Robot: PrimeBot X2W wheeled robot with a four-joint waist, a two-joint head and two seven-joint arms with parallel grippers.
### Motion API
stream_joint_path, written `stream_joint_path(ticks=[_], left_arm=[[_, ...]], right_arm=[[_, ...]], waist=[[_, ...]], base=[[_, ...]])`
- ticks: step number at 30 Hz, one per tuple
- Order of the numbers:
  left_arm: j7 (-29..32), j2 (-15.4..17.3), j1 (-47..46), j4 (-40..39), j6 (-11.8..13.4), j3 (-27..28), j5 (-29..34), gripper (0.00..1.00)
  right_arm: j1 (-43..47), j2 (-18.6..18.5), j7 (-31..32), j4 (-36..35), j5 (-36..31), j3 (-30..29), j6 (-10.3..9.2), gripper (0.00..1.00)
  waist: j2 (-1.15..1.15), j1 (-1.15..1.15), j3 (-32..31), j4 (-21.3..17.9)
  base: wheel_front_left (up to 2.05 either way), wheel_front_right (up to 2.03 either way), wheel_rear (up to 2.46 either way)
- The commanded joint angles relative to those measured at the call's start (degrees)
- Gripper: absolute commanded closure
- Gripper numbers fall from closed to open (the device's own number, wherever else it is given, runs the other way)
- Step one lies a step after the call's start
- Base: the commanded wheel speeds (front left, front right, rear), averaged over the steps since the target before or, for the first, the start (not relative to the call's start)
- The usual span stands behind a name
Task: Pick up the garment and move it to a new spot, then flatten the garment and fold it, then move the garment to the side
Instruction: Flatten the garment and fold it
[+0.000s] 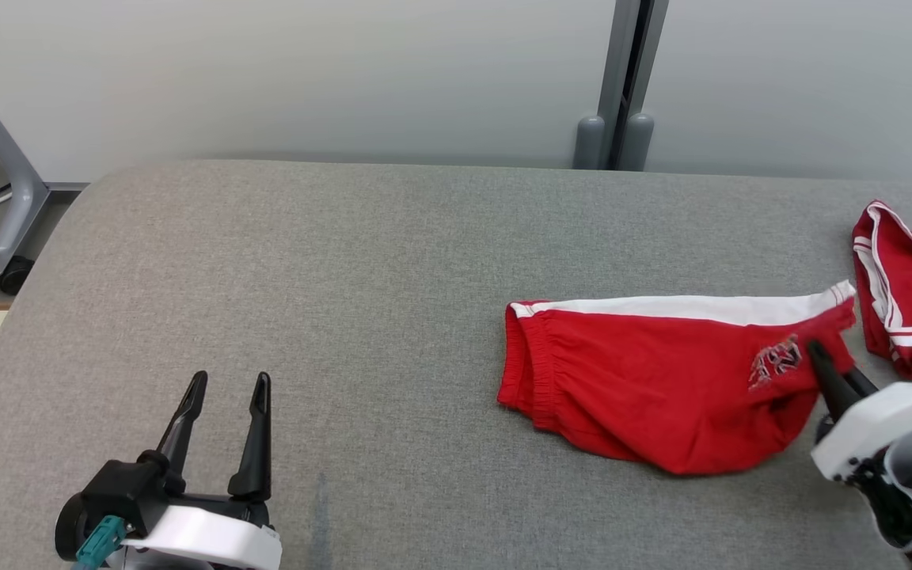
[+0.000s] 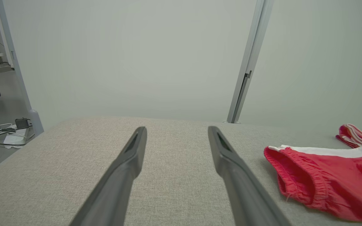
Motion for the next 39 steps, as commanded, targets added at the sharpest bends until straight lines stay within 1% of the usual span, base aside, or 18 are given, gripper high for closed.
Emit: stream_joint_path(ticks=[1, 4, 11, 20, 26, 31, 32, 33, 36, 39], left_arm=[[0.0, 0.2, -0.1, -0.4, -0.2, 0.0, -0.1, 0.0], [0.0, 0.2, -0.5, -0.5, 0.0, -0.2, -0.3, 0.0], [0.0, 0.2, -1.9, -0.1, 0.2, -1.9, -1.3, 0.0], [0.0, 0.2, -2.6, -0.4, 1.2, -3.4, -2.3, 0.0], [0.0, 0.2, -3.2, -0.2, 1.5, -4.3, -2.7, 0.0], [0.0, 0.2, -3.4, 0.0, 1.7, -4.6, -2.7, 0.0], [0.0, 0.2, -3.3, 0.0, 1.8, -4.6, -2.7, 0.0], [0.0, 0.2, -3.2, 0.1, 1.9, -4.5, -2.7, 0.0], [0.0, 0.2, -3.1, 0.1, 1.9, -4.2, -2.6, 0.0], [0.0, 0.2, -2.7, 0.0, 2.0, -3.8, -2.3, 0.0]], right_arm=[[-0.4, 0.8, -0.4, -1.6, -1.6, -0.1, 0.02, 1.0], [-0.9, 1.8, -0.4, -3.3, -3.9, 0.2, 0.02, 1.0], [-1.2, 6.4, -0.3, -6.8, -9.1, 2.7, 0.02, 1.0], [-0.7, 12.5, 1.3, -8.3, -11.8, 5.3, 0.02, 1.0], [0.3, 14.3, 1.5, -6.6, -12.8, 6.3, 0.02, 1.0], [0.7, 15.1, 1.1, -6.6, -12.9, 7.3, 0.02, 1.0], [0.7, 15.1, 1.0, -6.7, -13.1, 7.3, 0.02, 0.67], [0.8, 15.3, 0.6, -7.2, -13.3, 7.4, 0.02, 0.0], [0.4, 14.2, -0.1, -8.8, -14.1, 6.3, 0.02, 0.0], [0.4, 12.8, -0.4, -11.7, -15.7, 1.8, 0.02, 0.0]], waist=[[0.0, 0.0, 0.2, 0.3], [0.0, 0.0, 0.4, 0.7], [0.0, 0.0, 1.3, 3.3], [0.0, 0.0, 2.0, 5.7], [0.0, 0.0, 2.5, 6.5], [0.0, 0.0, 2.6, 6.2], [0.0, 0.0, 2.5, 6.0], [0.0, 0.0, 2.5, 5.8], [0.0, 0.0, 2.4, 5.1], [0.0, 0.0, 2.3, 4.4]], base=[[0.0, 0.0, 0.0], [0.0, 0.0, 0.0], [0.0, 0.0, 0.0], [0.0, 0.0, 0.0], [0.0, 0.0, 0.0], [0.0, 0.0, 0.0], [0.0, 0.0, 0.0], [0.0, 0.0, 0.0], [0.0, 0.0, 0.0], [0.0, 0.0, 0.0]])
